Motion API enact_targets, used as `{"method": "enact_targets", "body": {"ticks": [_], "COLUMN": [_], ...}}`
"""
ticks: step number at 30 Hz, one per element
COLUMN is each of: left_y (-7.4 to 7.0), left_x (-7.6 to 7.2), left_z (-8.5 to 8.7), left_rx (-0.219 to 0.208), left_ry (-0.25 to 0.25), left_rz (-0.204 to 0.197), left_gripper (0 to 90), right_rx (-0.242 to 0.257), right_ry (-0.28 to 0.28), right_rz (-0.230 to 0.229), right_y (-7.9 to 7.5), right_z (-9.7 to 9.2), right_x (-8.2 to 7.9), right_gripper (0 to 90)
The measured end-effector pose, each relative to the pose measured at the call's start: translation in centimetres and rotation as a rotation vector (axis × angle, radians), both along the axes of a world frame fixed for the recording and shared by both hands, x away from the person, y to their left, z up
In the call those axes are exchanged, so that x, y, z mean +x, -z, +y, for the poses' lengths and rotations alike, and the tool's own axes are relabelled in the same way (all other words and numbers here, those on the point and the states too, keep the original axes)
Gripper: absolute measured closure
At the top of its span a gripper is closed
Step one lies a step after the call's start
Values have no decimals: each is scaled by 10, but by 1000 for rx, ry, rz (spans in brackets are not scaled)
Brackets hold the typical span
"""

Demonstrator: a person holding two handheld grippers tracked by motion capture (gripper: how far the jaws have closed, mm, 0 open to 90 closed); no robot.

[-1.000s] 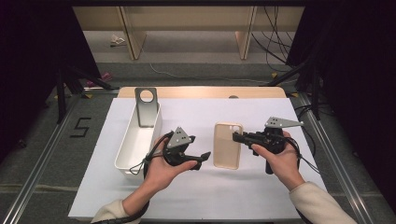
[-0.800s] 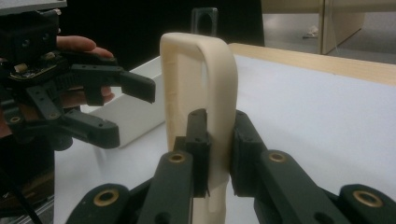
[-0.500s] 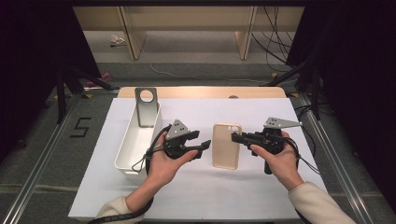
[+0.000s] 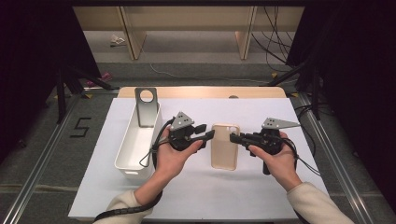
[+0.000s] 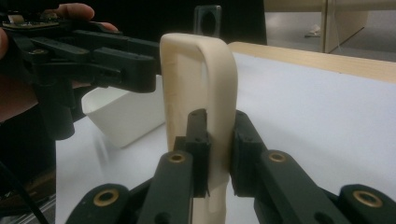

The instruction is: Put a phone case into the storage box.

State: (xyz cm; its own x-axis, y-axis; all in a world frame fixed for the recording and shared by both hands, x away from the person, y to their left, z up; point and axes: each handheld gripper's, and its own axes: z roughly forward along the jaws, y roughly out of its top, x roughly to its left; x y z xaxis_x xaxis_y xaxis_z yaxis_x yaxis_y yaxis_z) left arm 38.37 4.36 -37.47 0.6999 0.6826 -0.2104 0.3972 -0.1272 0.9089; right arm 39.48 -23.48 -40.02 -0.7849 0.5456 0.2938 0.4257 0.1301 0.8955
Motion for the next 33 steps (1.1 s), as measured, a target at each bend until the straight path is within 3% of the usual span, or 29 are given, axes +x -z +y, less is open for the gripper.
{"method": "enact_targets", "body": {"ticks": [7, 19, 33], "left_y": [0, -1, -2], "left_x": [2, 1, -1], "left_z": [-7, -11, -10], "left_rx": [26, 19, 25], "left_ry": [-13, -22, -26], "left_rz": [-17, -26, -48], "left_gripper": [655, 792, 826], "right_rx": [1, -1, -18], "right_ry": [2, 7, 14], "right_rz": [-4, -12, -35], "right_y": [0, -1, -1], "right_z": [2, 3, 5], "right_x": [0, -1, -2], "right_gripper": [806, 806, 797]}}
